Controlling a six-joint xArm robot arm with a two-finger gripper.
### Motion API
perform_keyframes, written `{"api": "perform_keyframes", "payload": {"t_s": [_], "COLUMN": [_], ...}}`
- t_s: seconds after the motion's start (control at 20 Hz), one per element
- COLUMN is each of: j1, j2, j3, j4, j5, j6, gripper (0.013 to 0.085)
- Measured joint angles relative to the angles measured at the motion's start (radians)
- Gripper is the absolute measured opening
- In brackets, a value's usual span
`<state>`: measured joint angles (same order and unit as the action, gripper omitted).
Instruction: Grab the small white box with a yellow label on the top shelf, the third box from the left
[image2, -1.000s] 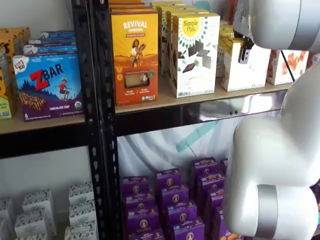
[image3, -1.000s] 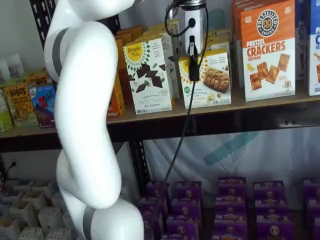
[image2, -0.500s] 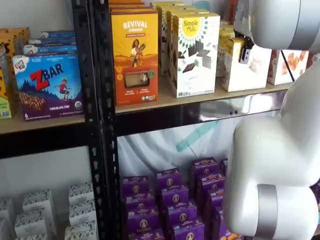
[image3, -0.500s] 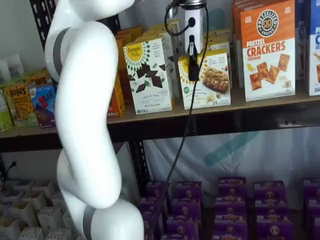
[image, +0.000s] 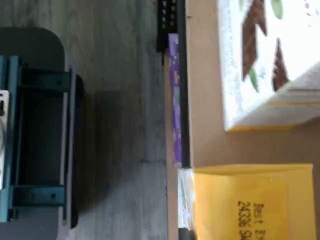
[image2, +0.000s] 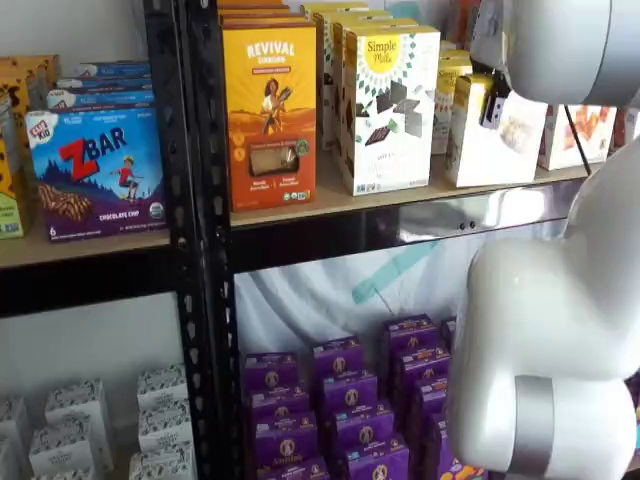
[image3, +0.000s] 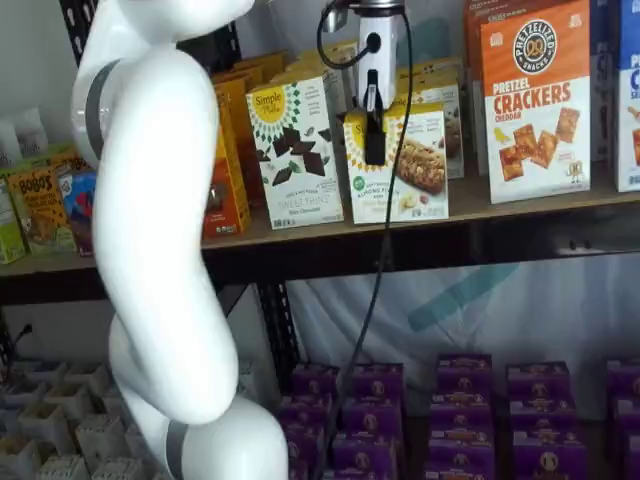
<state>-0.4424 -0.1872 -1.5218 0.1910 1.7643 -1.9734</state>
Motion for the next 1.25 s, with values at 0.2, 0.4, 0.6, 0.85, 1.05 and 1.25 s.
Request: {"api": "perform_keyframes", "payload": {"t_s": [0.2, 0.4, 0.6, 0.85, 1.05, 1.25], "j1": [0.001, 0.003, 0.013, 0.026, 0.032, 0.034], "j2": [-0.056, -0.128, -0.179, -0.234, -0.271, -0.302], "j3": [0.047, 0.109, 0.156, 0.208, 0.245, 0.276], "j4": [-0.001, -0.002, -0.014, -0.03, -0.033, -0.032], "j5": [0.023, 0.051, 0.051, 0.047, 0.048, 0.051], "j6": [0.002, 0.006, 0.014, 0.024, 0.029, 0.031], "gripper": [0.033, 0.033, 0.033, 0.033, 0.033, 0.033]}}
